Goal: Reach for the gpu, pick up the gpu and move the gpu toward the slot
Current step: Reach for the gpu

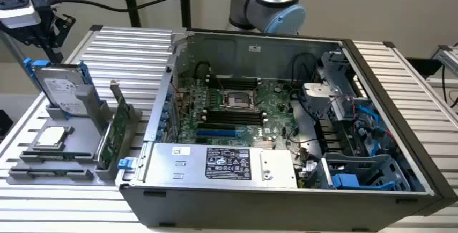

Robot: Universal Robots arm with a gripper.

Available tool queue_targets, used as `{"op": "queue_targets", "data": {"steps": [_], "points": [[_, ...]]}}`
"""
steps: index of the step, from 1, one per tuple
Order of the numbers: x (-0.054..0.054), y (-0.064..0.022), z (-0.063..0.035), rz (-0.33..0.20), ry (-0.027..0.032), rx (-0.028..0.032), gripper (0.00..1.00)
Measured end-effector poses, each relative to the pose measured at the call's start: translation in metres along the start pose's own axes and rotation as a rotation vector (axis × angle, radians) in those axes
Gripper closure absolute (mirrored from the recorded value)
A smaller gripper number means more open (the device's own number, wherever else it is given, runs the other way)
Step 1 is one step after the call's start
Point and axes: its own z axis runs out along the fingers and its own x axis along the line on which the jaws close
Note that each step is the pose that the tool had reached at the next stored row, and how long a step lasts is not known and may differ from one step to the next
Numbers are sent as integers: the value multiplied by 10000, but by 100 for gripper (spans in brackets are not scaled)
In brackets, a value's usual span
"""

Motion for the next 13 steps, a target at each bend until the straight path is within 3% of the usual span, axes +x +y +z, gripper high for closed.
{"op": "queue_targets", "data": {"steps": [13], "points": [[0,-1,0,0,0,1,89]]}}
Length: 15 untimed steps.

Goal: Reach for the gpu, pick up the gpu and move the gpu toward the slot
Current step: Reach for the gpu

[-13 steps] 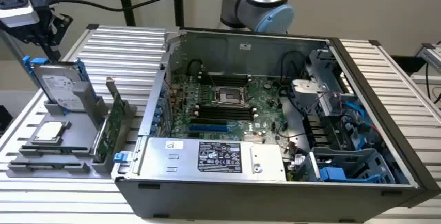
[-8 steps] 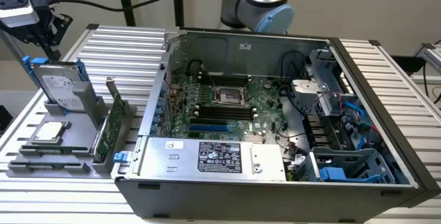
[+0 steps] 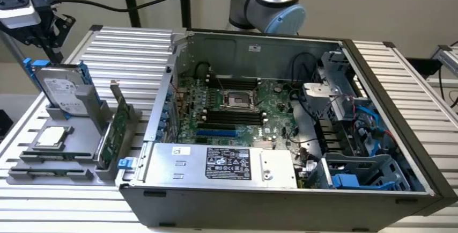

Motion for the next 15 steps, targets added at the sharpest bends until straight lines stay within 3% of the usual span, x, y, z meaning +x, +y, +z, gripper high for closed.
{"op": "queue_targets", "data": {"steps": [2,6,15], "points": [[0,-14,-2,0,2,1,89],[-45,-132,-5,0,0,1,89],[-276,-366,-14,-1,-1,2,89]]}}
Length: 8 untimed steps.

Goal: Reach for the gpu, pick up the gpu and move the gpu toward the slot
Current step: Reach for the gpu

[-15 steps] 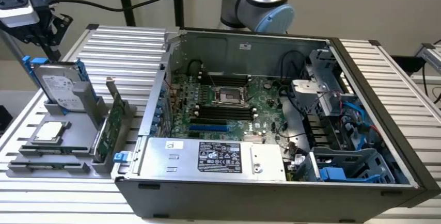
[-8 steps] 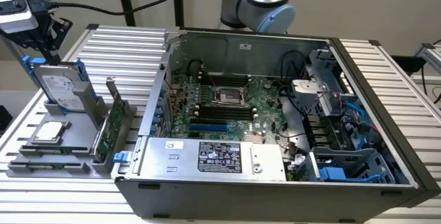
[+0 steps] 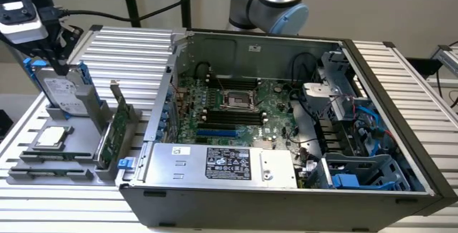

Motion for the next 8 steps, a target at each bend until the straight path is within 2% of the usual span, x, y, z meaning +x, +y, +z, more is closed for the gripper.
{"op": "queue_targets", "data": {"steps": [8], "points": [[-269,-139,0,1,1,10,89]]}}
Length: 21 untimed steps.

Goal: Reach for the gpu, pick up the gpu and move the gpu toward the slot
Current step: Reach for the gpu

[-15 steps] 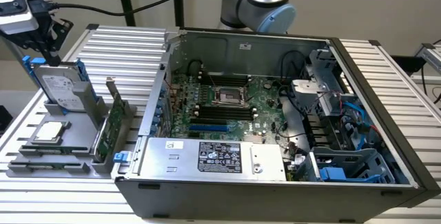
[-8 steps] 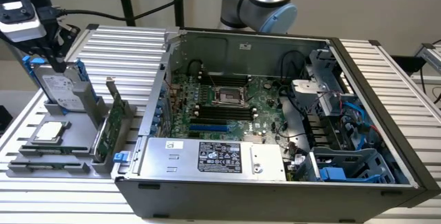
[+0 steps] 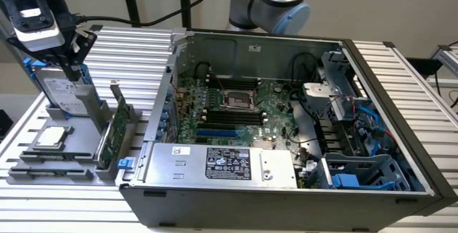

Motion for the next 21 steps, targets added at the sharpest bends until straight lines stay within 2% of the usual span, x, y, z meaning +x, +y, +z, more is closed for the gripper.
{"op": "queue_targets", "data": {"steps": [7,21], "points": [[-156,-106,41,-2,-28,51,89],[-302,-398,152,-6,-150,156,89]]}}
